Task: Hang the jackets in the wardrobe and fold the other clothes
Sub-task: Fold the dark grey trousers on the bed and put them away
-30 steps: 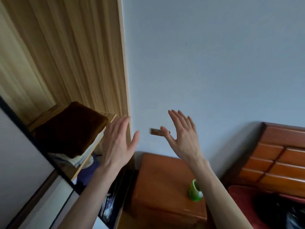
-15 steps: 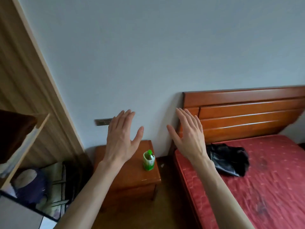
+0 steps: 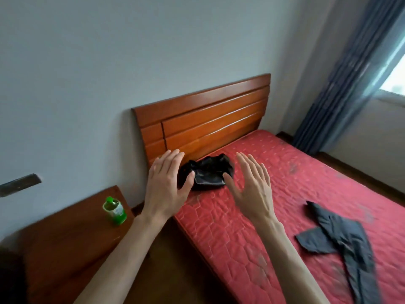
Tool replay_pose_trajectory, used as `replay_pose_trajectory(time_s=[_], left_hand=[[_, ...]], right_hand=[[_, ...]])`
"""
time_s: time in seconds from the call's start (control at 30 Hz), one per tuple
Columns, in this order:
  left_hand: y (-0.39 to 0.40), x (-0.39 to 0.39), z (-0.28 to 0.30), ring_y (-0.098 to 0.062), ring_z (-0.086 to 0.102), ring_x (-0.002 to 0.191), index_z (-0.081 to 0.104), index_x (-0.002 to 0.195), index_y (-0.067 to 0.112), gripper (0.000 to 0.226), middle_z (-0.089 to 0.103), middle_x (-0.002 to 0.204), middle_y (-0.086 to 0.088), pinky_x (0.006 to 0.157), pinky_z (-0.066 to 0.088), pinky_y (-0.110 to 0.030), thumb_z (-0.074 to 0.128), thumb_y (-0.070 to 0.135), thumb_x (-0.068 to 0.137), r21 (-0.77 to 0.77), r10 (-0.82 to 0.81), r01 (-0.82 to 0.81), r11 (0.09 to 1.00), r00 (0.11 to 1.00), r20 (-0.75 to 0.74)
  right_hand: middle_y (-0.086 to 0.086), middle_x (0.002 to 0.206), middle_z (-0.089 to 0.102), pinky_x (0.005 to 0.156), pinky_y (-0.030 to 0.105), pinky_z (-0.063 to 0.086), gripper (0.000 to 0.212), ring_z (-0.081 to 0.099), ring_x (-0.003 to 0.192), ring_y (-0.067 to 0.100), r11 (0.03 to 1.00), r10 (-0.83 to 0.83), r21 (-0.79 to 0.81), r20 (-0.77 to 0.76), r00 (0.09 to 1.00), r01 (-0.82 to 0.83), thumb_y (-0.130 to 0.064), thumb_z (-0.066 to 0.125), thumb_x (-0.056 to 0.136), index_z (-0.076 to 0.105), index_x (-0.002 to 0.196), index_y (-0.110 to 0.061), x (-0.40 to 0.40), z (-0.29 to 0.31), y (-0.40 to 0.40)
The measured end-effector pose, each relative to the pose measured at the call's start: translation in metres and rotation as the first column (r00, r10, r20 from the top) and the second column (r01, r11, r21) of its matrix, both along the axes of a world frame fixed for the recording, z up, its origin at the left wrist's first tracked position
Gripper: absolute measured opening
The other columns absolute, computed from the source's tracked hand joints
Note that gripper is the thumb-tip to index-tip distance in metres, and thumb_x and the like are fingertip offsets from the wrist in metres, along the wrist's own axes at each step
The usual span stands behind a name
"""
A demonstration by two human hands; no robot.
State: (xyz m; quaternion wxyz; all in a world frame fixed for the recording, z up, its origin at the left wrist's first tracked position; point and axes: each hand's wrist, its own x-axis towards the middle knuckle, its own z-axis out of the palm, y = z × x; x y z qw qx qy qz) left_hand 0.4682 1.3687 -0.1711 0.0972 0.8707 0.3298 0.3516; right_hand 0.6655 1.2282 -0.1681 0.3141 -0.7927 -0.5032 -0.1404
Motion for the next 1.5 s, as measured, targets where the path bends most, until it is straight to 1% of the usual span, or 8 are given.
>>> replay_pose_trajectory(time_s=[0.13,0.37,0.5,0.7,0.83,0.93,1.27,1.5], left_hand=[[-0.038,0.069,-0.004,-0.019,0.031,0.154,0.047,0.152,0.015,0.063,0.047,0.159,-0.004,0.125,0.028,-0.051,0.04,0.057,0.105,0.005,-0.149,0.149,0.989,0.989,0.011],[-0.117,0.176,-0.016,-0.019,0.03,0.155,0.048,0.152,0.014,0.063,0.047,0.159,-0.004,0.124,0.029,-0.053,0.045,0.055,0.104,-0.028,-0.377,0.377,0.926,0.926,0.016],[-0.153,0.225,-0.024,-0.016,0.025,0.156,0.045,0.154,0.016,0.065,0.043,0.162,-0.001,0.127,0.023,-0.05,0.04,0.059,0.105,-0.046,-0.482,0.48,0.876,0.876,-0.029],[-0.186,0.299,-0.033,-0.017,0.027,0.156,0.046,0.152,0.015,0.063,0.045,0.16,-0.003,0.126,0.025,-0.049,0.042,0.057,0.105,-0.043,-0.608,0.607,0.794,0.792,-0.059],[-0.196,0.351,-0.039,-0.018,0.029,0.155,0.047,0.152,0.015,0.061,0.046,0.159,-0.003,0.125,0.027,-0.05,0.044,0.055,0.105,-0.047,-0.653,0.652,0.757,0.755,-0.059],[-0.198,0.396,-0.045,-0.018,0.03,0.154,0.047,0.151,0.015,0.063,0.047,0.159,-0.003,0.125,0.026,-0.049,0.042,0.056,0.104,-0.06,-0.679,0.676,0.734,0.732,-0.052],[-0.171,0.556,-0.076,-0.017,0.031,0.154,0.048,0.151,0.016,0.061,0.047,0.158,-0.001,0.125,0.028,-0.052,0.044,0.055,0.104,-0.14,-0.717,0.706,0.694,0.695,-0.053],[-0.181,0.659,-0.128,-0.017,0.031,0.154,0.05,0.15,0.016,0.059,0.049,0.158,-0.001,0.125,0.026,-0.051,0.046,0.052,0.103,-0.219,-0.719,0.692,0.688,0.691,-0.074]], right_hand=[[-0.004,0.161,0.043,0.127,0.046,0.022,0.067,0.029,0.155,0.016,0.989,-0.145,0.02,-0.017,0.989,0.146,-0.062,0.047,0.102,0.041,0.156,-0.022,0.044,-0.006,-0.068],[-0.005,0.162,0.042,0.128,0.045,0.02,0.073,0.027,0.155,0.015,0.925,-0.381,-0.032,-0.046,0.924,0.379,-0.068,0.039,0.101,0.038,0.158,-0.022,0.103,-0.024,-0.179],[-0.003,0.162,0.042,0.129,0.042,0.018,0.071,0.028,0.155,0.014,0.874,-0.486,-0.033,-0.069,0.871,0.485,-0.064,0.042,0.102,0.038,0.158,-0.021,0.126,-0.031,-0.222],[-0.004,0.163,0.041,0.127,0.045,0.022,0.072,0.026,0.155,0.013,0.797,-0.602,-0.028,-0.116,0.79,0.603,-0.066,0.039,0.101,0.037,0.158,-0.021,0.167,-0.043,-0.266],[-0.003,0.162,0.042,0.129,0.036,0.014,0.069,0.029,0.154,0.014,0.751,-0.659,-0.033,-0.109,0.745,0.659,-0.061,0.046,0.103,0.038,0.158,-0.02,0.204,-0.047,-0.282],[-0.004,0.161,0.042,0.129,0.034,0.012,0.067,0.027,0.155,0.012,0.725,-0.687,-0.035,-0.109,0.719,0.688,-0.056,0.053,0.103,0.038,0.158,-0.022,0.238,-0.049,-0.288],[-0.003,0.161,0.043,0.126,0.043,0.025,0.067,0.03,0.153,0.013,0.655,-0.751,-0.064,-0.162,0.64,0.753,-0.054,0.054,0.101,0.038,0.158,-0.022,0.378,-0.071,-0.276],[-0.001,0.159,0.046,0.124,0.048,0.03,0.066,0.034,0.152,0.017,0.657,-0.753,-0.122,-0.152,0.64,0.744,-0.052,0.057,0.102,0.04,0.157,-0.02,0.477,-0.116,-0.282]])
